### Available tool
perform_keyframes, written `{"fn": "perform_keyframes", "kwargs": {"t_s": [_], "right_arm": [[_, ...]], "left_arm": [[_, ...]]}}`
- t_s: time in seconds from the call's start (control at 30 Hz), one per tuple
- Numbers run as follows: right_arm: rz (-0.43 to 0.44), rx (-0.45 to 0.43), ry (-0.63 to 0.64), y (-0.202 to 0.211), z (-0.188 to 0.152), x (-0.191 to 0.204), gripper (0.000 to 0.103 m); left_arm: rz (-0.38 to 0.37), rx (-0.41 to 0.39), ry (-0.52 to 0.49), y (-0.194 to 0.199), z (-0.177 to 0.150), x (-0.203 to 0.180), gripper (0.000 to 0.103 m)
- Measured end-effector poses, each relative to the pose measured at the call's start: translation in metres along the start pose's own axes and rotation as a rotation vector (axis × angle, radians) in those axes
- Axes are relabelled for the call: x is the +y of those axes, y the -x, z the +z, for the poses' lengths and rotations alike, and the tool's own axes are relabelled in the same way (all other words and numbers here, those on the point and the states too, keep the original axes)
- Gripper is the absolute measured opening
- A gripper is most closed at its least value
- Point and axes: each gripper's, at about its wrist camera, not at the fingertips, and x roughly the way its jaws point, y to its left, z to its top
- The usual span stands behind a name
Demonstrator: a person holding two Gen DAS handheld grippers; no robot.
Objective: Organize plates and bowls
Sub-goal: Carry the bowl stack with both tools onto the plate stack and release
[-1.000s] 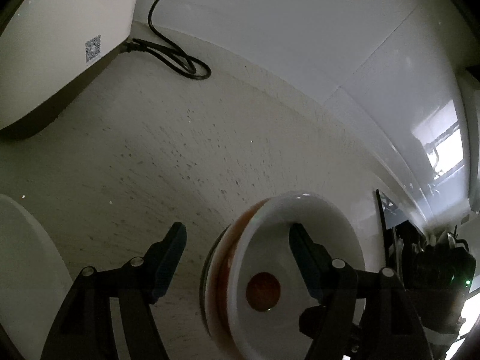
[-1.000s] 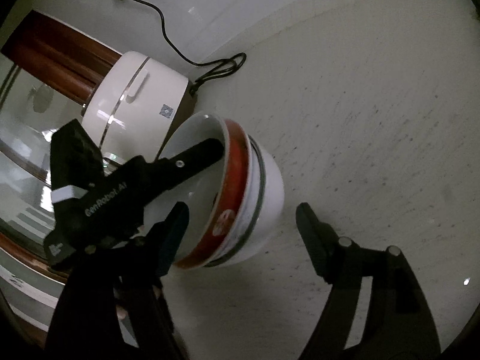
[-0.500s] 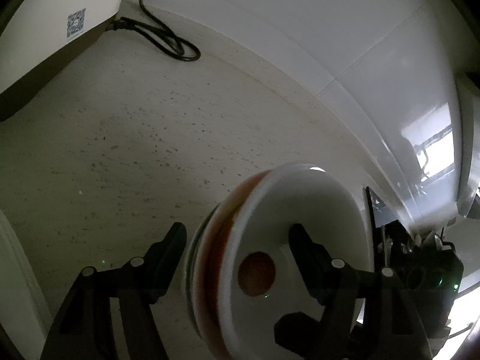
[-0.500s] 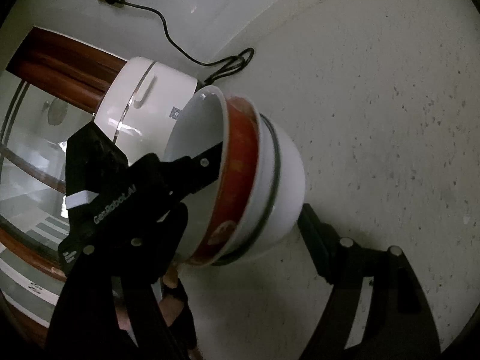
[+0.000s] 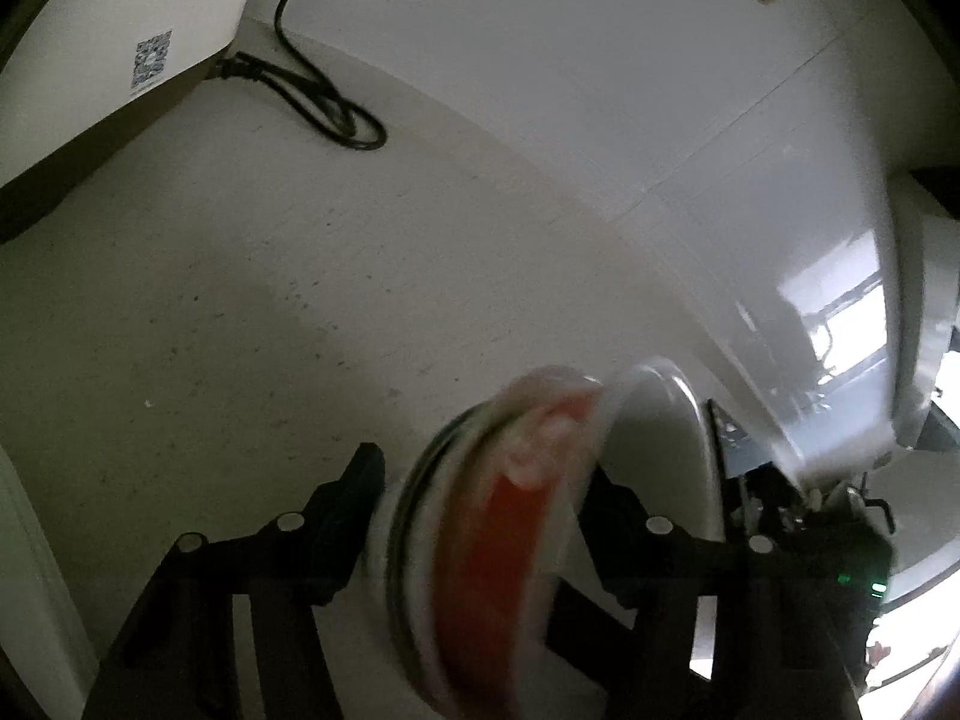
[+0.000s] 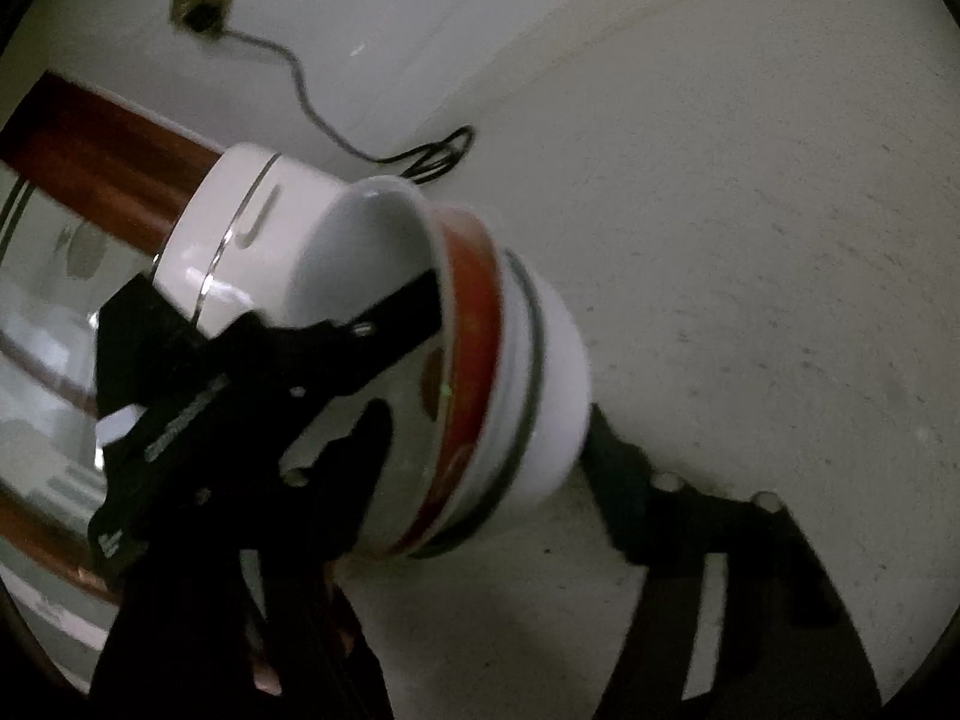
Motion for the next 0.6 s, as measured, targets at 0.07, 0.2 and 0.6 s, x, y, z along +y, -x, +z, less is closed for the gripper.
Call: {"fn": "perform_keyframes", "kwargs": {"t_s": [0.07, 0.2, 0.6], "right_arm": [[-0.001, -0.017, -0.041, 0.003, 0.001, -0.009, 0.048], [-0.009, -0.038, -0.088, 0.012, -0.004, -0.016, 0.047], [-0.079, -0.092, -0.183, 0.043, -0.028, -0.022, 0.048]], "left_arm": [[-0.011, -0.002, -0.023, 0.000, -0.001, -0.004, 0.061], [-0.021, 0.019, -0.057, -0.006, -0.003, -0.011, 0.061], [-0.105, 0.108, -0.079, -0.014, -0.020, -0.025, 0.061]]}}
